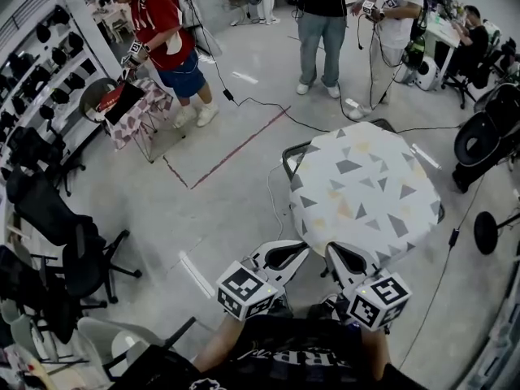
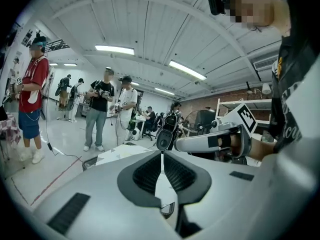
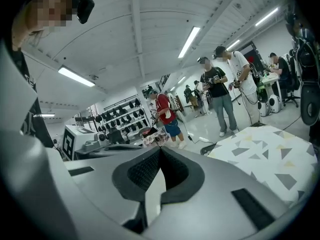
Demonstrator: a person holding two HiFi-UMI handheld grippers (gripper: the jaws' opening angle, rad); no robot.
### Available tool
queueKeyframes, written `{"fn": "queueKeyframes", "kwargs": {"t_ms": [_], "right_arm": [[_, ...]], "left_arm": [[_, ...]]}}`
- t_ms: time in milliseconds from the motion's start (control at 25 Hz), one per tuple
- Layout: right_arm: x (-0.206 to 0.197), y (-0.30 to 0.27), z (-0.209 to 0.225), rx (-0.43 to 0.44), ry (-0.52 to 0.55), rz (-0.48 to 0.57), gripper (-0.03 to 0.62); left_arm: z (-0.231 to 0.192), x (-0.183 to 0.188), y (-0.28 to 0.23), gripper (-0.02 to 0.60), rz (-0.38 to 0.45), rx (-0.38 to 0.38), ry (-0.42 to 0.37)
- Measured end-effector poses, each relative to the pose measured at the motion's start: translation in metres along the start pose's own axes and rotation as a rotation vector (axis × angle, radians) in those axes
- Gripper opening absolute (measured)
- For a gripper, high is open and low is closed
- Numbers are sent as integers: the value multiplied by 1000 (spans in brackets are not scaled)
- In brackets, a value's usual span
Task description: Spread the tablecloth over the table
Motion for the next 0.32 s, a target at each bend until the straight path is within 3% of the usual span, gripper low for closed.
{"fn": "queueKeyframes", "kwargs": {"t_ms": [320], "right_arm": [[-4,-4,13,-10,-8,-18,14]], "left_arm": [[-2,-5,-12,21,-36,-26,13]]}}
Point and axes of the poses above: the fingertips, and each gripper's own axes: y backward along the fingers, z to its right, x out of its top, the point moved 1 cm from there along y, backward along the fingers, and after that the axes turned 12 degrees about x, right-handed, at the moved point
